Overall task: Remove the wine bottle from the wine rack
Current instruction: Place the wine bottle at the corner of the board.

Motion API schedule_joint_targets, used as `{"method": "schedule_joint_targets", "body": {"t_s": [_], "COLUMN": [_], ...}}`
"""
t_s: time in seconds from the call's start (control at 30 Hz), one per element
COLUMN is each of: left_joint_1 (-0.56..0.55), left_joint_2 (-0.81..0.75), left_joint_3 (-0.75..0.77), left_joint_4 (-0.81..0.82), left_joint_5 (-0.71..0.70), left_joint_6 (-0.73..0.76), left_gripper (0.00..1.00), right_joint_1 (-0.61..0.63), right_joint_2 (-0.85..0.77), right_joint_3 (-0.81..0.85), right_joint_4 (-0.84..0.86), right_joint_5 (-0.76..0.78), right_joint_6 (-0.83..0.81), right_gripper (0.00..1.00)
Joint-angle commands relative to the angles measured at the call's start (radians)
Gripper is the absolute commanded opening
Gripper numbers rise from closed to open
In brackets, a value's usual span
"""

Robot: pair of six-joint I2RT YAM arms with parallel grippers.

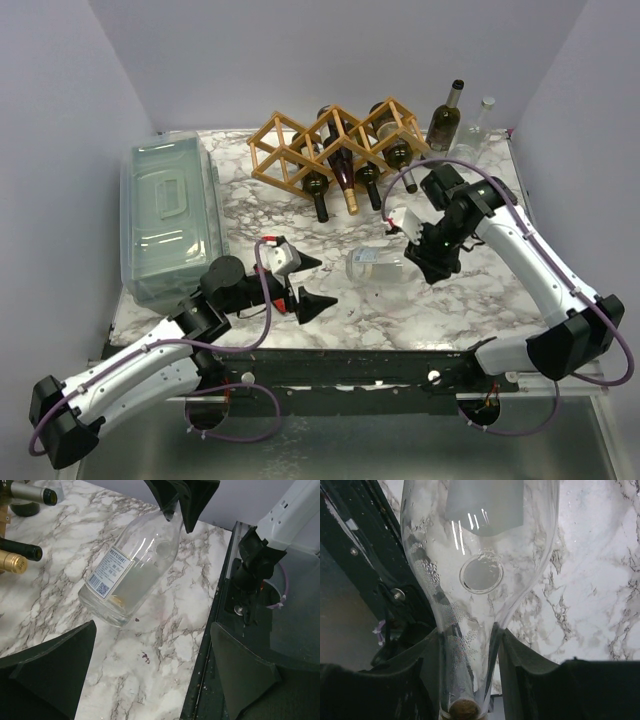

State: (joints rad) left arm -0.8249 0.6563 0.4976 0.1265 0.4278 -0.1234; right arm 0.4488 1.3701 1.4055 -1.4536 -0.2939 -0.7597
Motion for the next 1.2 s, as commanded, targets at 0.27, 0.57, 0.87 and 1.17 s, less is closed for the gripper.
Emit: {"method": "schedule_joint_targets", "body": {"t_s": [0.27,0.57,0.87,1.17], "left_joint_1": [-0.15,-0.212,-0.266,-0.275], "left_joint_2": [0.134,0.205,0.333,0.529], "left_joint_3": [-0.099,-0.161,-0.152,-0.151], "left_joint_4": [0.183,0.299,0.37,0.601], "left_joint_5": [-0.223,-0.296,-0.376,-0.419], "left_joint_6": [0.252,0.348,0.387,0.504], "left_gripper": [0.99,0.99,0.99,0.99], "right_joint_1": [0.064,0.126,0.205,0.227], "right_joint_2": [0.041,0.086,0.123,0.147], "right_joint_3": [0.078,0.099,0.105,0.127], "right_joint_4": [0.035,0.033,0.032,0.032], "right_joint_5": [0.098,0.205,0.289,0.288], "right_joint_6": [0.027,0.055,0.077,0.093], "right_gripper": [0.0,0.0,0.0,0.0]}}
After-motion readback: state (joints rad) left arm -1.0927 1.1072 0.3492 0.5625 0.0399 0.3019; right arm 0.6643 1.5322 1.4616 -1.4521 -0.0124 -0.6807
